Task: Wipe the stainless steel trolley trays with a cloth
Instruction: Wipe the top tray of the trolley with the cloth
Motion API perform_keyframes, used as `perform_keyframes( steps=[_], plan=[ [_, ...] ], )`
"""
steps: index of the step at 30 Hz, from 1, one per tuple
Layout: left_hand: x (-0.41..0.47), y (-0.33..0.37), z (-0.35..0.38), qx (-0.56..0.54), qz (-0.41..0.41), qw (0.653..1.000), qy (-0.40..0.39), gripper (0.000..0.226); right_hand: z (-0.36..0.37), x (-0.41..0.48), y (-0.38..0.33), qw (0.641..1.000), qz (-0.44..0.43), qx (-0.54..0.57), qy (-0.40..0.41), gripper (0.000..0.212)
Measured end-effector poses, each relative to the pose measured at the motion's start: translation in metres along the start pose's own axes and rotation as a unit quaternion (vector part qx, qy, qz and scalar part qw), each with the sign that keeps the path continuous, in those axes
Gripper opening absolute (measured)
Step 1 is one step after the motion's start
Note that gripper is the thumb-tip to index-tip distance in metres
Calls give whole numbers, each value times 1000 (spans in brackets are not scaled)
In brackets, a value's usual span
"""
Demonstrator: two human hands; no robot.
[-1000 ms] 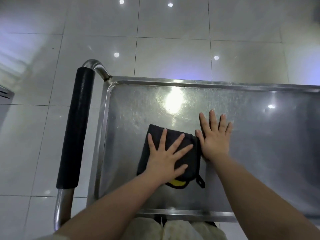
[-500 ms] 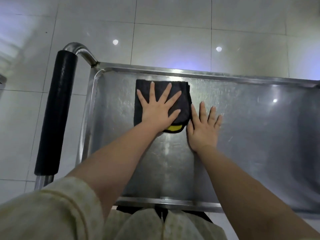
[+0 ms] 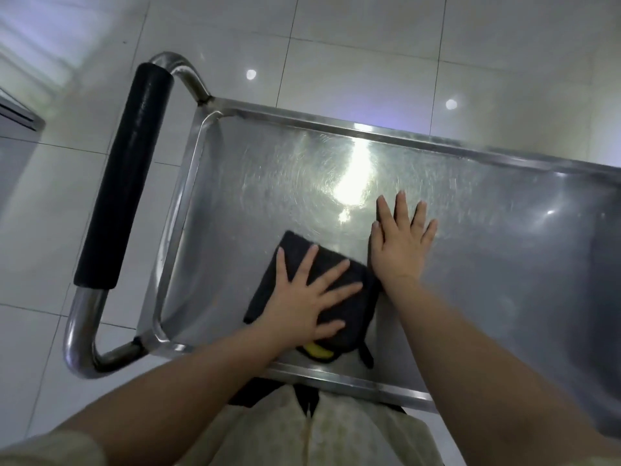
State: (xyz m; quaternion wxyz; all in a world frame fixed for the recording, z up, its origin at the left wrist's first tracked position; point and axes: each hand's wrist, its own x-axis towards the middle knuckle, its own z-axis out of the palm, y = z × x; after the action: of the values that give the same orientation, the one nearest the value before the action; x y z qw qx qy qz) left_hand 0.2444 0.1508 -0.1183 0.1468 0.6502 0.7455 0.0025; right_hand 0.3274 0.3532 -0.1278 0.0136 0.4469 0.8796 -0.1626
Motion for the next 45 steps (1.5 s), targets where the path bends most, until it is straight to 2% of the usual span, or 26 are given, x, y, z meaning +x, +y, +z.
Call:
perform_keyframes(
  steps=[3, 6, 10, 15, 19, 23, 27, 32, 35, 39, 45],
  plan=[
    [71, -43, -26, 14, -85, 996, 17, 71, -5, 3, 8, 994, 6, 106, 35, 44],
    [141, -58, -49, 18, -150, 988, 2, 67, -4, 3, 8, 996, 0, 80, 27, 51],
    [182, -49, -58, 29, -138, 990, -7, 66, -4, 4, 6, 998, 17, 57, 22, 59],
    [168, -76, -58, 20, -142, 990, 15, 67, -2, 4, 3, 999, 21, 31, 22, 54],
    [136, -145, -63, 0, -241, 970, 30, 68, 0, 3, 3, 1000, 23, 12, 12, 55],
    [101, -197, -68, -16, -298, 954, 33, 70, -3, 3, 0, 999, 26, 18, 18, 55],
    [120, -161, -64, -19, -325, 945, 31, 70, -2, 3, -1, 999, 29, 11, 22, 56],
    [157, -61, -47, 15, -186, 982, 16, 69, -3, 3, 0, 999, 28, 11, 17, 60],
    [163, -30, -42, 6, -172, 985, 17, 67, -2, 4, 0, 999, 35, 15, 10, 64],
    [146, -53, -43, 13, -173, 985, 21, 68, -2, 3, -1, 999, 30, 16, 13, 62],
    [60, -152, -43, -1, -309, 951, 35, 68, -3, 4, -3, 999, 32, 6, 6, 60]
  ],
)
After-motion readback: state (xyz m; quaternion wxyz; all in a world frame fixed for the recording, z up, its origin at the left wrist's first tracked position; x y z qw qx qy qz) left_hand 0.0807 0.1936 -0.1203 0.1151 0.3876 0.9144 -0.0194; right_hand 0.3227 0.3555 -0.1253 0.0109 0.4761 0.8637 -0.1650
